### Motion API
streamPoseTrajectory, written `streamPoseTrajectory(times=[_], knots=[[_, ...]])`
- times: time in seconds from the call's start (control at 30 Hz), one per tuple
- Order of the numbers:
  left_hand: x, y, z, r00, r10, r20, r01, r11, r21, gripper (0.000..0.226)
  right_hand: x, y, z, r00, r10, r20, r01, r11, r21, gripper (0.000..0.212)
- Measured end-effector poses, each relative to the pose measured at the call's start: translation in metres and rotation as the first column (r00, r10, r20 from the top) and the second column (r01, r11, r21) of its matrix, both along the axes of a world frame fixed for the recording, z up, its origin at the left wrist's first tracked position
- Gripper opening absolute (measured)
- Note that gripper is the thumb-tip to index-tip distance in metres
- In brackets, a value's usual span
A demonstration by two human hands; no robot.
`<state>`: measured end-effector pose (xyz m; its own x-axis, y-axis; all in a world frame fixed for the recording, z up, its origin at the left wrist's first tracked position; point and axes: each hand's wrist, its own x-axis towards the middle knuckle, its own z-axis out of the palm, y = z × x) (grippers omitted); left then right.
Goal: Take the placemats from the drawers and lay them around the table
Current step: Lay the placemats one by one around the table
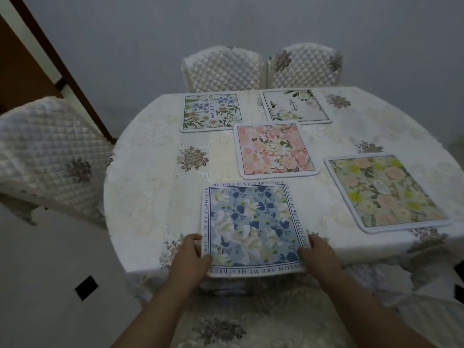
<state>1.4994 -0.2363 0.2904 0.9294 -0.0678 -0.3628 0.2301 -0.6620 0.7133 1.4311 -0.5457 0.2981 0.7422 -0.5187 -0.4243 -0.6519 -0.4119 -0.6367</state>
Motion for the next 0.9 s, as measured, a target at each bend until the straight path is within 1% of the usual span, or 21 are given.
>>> streamPoseTrajectory(times=[0.07,0.17,0.27,0.43,0.57,0.7,0.73,0.8,0.83,0.9], knots=[[-0.001,-0.003,0.000,1.000,0.004,-0.003,-0.004,1.000,0.000,0.046,0.006,-0.006,0.003,1.000,-0.003,-0.005,0.003,1.000,0.015,0.029],[0.003,-0.010,0.002,0.999,0.025,0.033,-0.025,1.000,-0.005,0.044,0.016,-0.014,0.005,1.000,0.029,0.000,-0.029,0.999,0.032,0.029],[0.010,-0.015,0.002,0.995,0.057,0.081,-0.056,0.998,-0.015,0.042,0.024,-0.021,0.006,0.999,0.047,0.023,-0.047,0.999,0.026,0.029],[0.016,-0.020,-0.002,0.987,0.107,0.121,-0.106,0.994,-0.013,0.038,0.035,-0.029,0.000,0.995,0.092,0.026,-0.092,0.996,0.008,0.032],[0.015,-0.020,-0.012,0.987,0.106,0.121,-0.112,0.993,0.045,0.041,0.040,-0.032,-0.006,0.994,0.107,0.023,-0.107,0.994,0.010,0.039],[0.012,-0.022,-0.015,0.985,0.145,0.097,-0.149,0.988,0.035,0.038,0.037,-0.029,-0.016,0.993,0.104,0.057,-0.105,0.995,0.004,0.048],[0.012,-0.023,-0.016,0.985,0.150,0.088,-0.153,0.988,0.031,0.036,0.037,-0.027,-0.018,0.993,0.106,0.054,-0.105,0.994,-0.020,0.054],[0.012,-0.025,-0.018,0.986,0.147,0.083,-0.151,0.988,0.042,0.030,0.034,-0.022,-0.025,0.990,0.140,0.004,-0.137,0.977,-0.165,0.063],[0.011,-0.026,-0.019,0.986,0.146,0.082,-0.151,0.987,0.052,0.028,0.033,-0.019,-0.027,0.988,0.153,-0.008,-0.150,0.961,-0.230,0.064],[0.011,-0.027,-0.021,0.985,0.151,0.079,-0.157,0.985,0.071,0.025,0.033,-0.015,-0.028,0.985,0.167,0.028,-0.155,0.955,-0.255,0.059]])
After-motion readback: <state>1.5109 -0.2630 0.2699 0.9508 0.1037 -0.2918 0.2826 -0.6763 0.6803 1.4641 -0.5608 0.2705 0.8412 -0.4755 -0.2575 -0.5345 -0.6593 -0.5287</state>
